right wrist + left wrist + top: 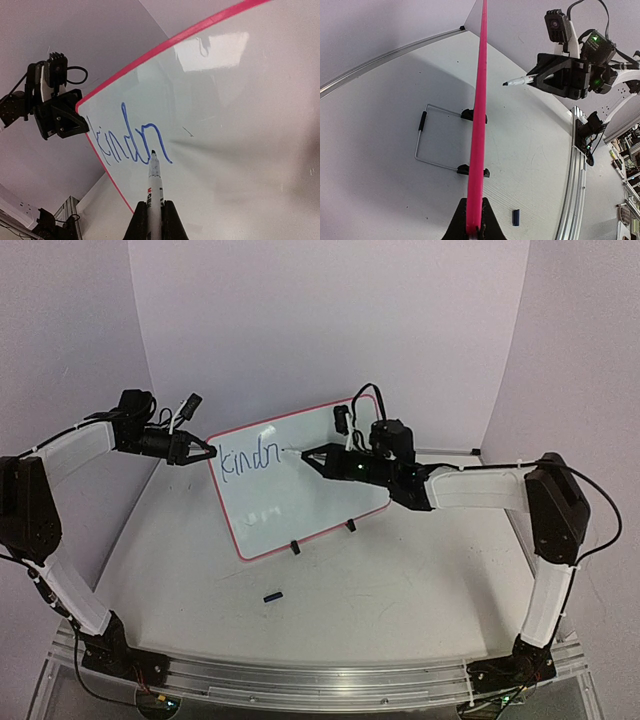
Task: Write a sentence on the whiteboard
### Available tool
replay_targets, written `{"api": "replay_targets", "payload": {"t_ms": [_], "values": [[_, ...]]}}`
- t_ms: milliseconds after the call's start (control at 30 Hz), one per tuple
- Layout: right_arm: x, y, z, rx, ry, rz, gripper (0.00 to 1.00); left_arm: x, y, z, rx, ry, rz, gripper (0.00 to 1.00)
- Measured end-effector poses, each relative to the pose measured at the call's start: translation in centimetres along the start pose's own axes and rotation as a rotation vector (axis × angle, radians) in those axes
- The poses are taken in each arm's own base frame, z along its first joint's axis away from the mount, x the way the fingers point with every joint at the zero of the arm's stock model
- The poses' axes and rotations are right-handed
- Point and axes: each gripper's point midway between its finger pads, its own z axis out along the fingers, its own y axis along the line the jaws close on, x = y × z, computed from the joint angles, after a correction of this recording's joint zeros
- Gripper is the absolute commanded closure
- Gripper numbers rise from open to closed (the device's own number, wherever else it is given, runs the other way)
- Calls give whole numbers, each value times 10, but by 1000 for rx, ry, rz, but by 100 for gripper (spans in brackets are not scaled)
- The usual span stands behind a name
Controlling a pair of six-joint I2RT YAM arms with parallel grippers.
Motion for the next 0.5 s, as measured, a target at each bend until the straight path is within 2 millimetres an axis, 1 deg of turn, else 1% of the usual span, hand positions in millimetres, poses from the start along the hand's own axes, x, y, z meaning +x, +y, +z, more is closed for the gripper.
{"api": "replay_targets", "payload": {"t_ms": [67, 133, 333, 500], "values": [[-8, 5, -3, -10, -18, -7, 100, 0, 0, 0, 0, 0, 0, 100], [-11, 7, -3, -17, -27, -11, 100, 0, 0, 0, 0, 0, 0, 100], [-8, 3, -1, -10, -19, -7, 100, 0, 0, 0, 0, 0, 0, 100], [-3, -6, 7, 0, -9, -1, 100, 0, 0, 0, 0, 0, 0, 100]]}}
